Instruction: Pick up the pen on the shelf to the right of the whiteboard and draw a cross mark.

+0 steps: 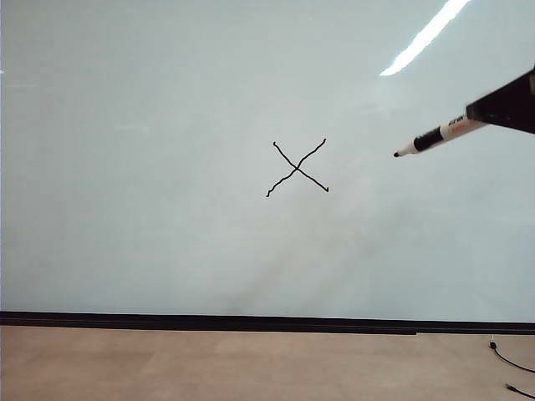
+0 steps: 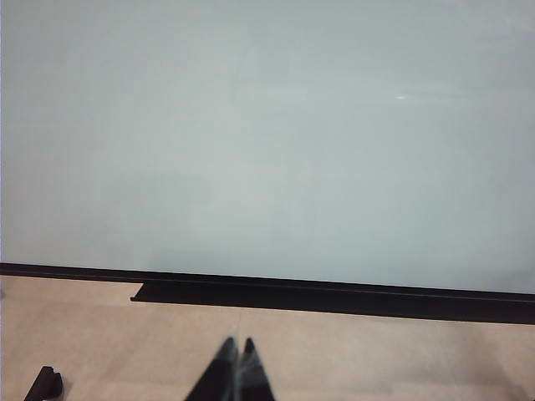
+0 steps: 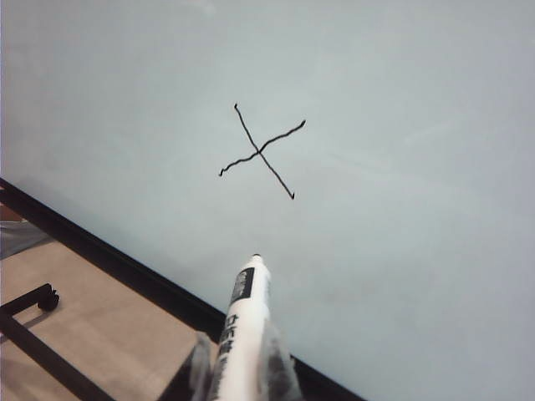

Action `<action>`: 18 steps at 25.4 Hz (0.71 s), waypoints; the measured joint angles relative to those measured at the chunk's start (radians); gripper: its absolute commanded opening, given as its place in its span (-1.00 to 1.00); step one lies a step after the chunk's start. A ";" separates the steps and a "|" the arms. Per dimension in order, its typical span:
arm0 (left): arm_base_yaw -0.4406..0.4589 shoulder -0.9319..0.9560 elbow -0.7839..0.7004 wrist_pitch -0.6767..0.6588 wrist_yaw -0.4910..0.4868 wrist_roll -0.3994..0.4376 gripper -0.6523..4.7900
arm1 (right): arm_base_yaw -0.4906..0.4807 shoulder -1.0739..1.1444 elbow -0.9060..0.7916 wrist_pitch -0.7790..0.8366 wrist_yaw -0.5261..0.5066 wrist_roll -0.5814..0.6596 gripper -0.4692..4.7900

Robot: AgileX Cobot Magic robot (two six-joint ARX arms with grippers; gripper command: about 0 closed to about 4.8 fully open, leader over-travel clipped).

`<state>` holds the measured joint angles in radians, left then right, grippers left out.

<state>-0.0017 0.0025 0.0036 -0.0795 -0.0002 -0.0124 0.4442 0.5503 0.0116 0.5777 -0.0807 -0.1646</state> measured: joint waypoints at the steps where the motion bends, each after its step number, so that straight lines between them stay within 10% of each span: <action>1: 0.000 0.000 0.000 0.000 0.000 0.000 -0.78 | 0.000 -0.025 -0.010 -0.020 0.003 0.001 -0.85; 18: 0.000 0.000 0.000 0.000 0.000 0.000 -0.78 | 0.000 -0.453 -0.014 -0.445 0.035 0.003 -0.85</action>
<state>-0.0017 0.0029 0.0036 -0.0795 -0.0002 -0.0124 0.4438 0.0975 -0.0029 0.1326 -0.0452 -0.1616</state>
